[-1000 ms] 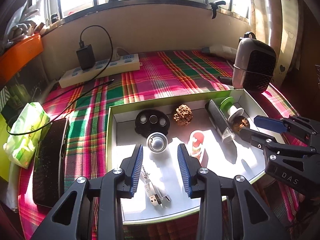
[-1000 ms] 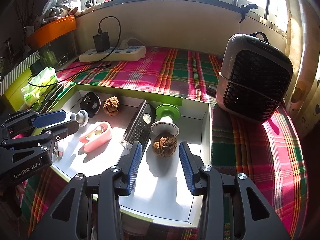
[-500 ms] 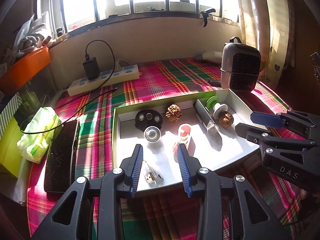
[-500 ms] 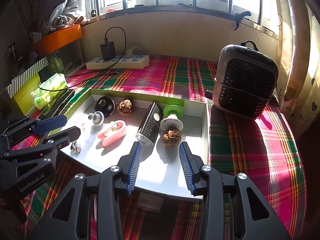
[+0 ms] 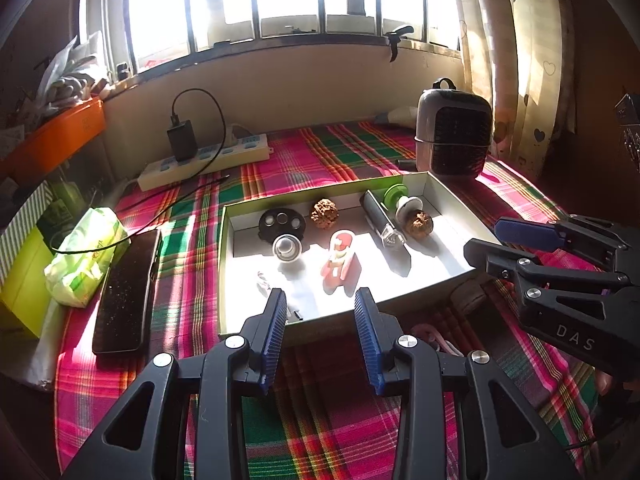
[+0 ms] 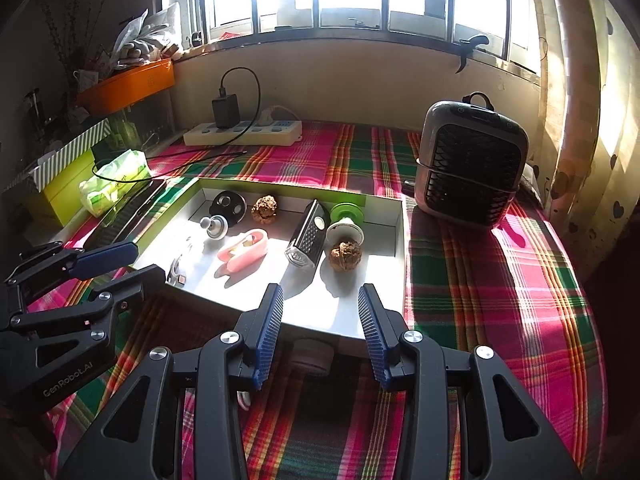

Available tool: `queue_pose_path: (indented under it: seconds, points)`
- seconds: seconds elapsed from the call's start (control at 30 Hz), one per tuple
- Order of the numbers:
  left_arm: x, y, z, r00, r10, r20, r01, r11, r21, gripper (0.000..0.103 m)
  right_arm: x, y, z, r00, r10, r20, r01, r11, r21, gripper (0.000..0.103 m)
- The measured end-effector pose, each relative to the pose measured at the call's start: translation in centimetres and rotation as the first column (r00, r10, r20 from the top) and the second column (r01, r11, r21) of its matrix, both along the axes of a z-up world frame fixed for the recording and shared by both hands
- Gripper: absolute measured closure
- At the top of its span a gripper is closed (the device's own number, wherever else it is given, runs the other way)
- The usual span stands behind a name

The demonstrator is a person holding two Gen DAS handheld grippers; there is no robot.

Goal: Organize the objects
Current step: 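Withdraw both open tools from the box toward the remaining items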

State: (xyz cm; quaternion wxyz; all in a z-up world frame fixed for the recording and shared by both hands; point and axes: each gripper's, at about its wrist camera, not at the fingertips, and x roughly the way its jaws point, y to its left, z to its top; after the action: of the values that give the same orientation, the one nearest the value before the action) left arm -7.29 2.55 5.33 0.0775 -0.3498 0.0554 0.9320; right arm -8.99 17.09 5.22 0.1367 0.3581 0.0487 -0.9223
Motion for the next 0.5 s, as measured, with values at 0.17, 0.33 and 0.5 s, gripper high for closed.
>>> queue_pose_path:
  seconds: [0.17, 0.33, 0.5]
  points:
    - [0.8, 0.3, -0.1, 1.0, -0.012, 0.009, 0.012, 1.0, 0.01, 0.069, 0.9, 0.3, -0.1, 1.0, -0.003, 0.002, 0.003, 1.0, -0.007, 0.062]
    - [1.4, 0.2, -0.5, 1.0, -0.014, 0.026, 0.013, 0.999, 0.032, 0.069, 1.6, 1.0, -0.4, 1.0, -0.014, 0.01, 0.014, 1.0, -0.015, 0.062]
    - [1.9, -0.2, -1.3, 0.998, -0.023, 0.059, 0.018, 0.996, 0.084, 0.069, 2.2, 1.7, -0.8, 1.0, -0.024, 0.019, 0.024, 1.0, -0.018, 0.062]
